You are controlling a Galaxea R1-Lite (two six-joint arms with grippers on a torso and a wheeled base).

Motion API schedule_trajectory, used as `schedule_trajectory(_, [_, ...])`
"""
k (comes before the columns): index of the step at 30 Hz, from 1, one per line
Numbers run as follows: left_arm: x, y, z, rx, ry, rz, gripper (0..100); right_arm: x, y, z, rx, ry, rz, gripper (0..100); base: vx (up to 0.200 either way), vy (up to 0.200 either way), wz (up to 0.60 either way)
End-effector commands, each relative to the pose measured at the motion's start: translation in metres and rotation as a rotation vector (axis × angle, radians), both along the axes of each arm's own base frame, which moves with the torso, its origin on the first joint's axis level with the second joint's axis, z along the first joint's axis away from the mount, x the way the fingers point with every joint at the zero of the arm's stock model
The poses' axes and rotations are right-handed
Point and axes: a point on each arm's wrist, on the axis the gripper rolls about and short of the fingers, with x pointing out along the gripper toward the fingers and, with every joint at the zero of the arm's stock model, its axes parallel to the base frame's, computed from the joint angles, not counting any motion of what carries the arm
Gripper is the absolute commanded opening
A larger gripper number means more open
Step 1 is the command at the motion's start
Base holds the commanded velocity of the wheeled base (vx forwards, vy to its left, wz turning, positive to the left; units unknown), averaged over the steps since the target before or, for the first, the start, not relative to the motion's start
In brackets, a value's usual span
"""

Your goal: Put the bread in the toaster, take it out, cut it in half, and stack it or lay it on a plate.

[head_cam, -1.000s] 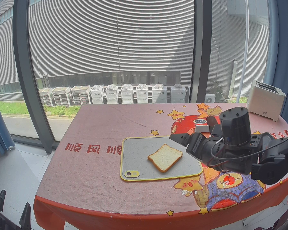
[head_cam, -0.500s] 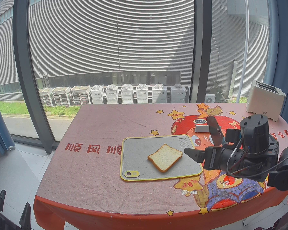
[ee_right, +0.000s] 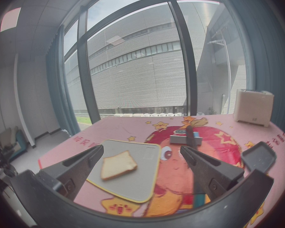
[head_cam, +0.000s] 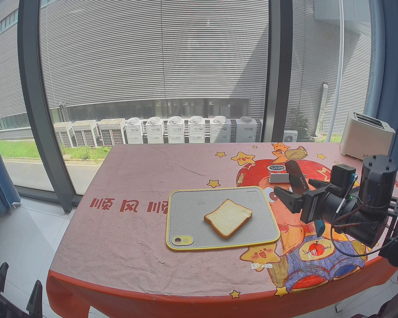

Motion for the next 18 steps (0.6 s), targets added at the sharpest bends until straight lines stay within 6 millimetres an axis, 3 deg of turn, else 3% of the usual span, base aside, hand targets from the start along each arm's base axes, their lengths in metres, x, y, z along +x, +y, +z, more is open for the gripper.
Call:
schedule_trajectory(1, [0.000,0.000,-0.005,0.001,0.001,0.000,100,0.002,-0.020,-0.008,-0.054,-0.008,-0.056,100,0.000,0.000,0.00])
schedule_trajectory(7, [0.000,0.000,-0.005,0.000,0.001,0.000,100,0.010,-0.035,0.002,-0.035,-0.041,-0.125,100,0.000,0.000,0.00])
schedule_trajectory(18, [0.000,0.000,-0.005,0.000,0.001,0.000,100,0.015,-0.045,-0.001,-0.044,-0.025,-0.173,100,0.000,0.000,0.00])
